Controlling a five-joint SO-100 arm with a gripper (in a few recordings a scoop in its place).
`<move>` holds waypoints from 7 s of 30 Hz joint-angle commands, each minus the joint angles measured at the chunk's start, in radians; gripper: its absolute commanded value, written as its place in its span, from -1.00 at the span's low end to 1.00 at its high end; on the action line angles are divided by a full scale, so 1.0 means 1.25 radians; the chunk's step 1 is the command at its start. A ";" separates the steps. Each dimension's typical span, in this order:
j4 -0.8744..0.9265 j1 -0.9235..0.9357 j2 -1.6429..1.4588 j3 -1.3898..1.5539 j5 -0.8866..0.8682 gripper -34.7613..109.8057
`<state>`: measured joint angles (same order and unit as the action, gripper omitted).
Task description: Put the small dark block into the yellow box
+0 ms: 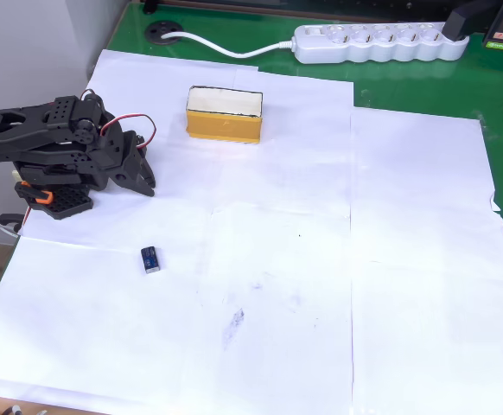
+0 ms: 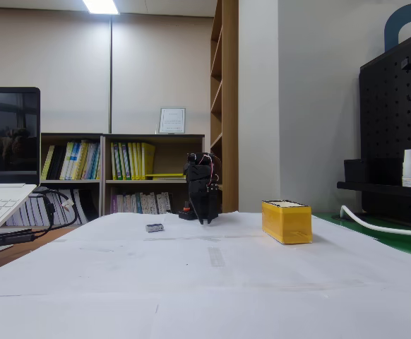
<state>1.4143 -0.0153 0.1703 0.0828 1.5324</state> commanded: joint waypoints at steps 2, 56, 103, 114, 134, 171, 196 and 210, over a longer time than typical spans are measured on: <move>0.071 -0.002 0.013 0.017 0.006 -0.52; 0.006 0.083 -0.760 0.753 -0.318 -0.50; -0.088 0.707 -1.235 0.874 0.124 -0.11; -0.146 0.707 -1.257 0.848 0.000 -0.11; -0.166 0.670 -1.347 0.841 -0.249 -0.24; 0.169 0.628 -1.122 1.295 -0.299 -0.52; 0.431 -0.295 -1.338 1.862 -0.582 -0.52; 0.184 -0.414 -1.422 1.444 -0.492 -0.52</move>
<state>1.6950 -0.5062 -1.6153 1.9083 0.8882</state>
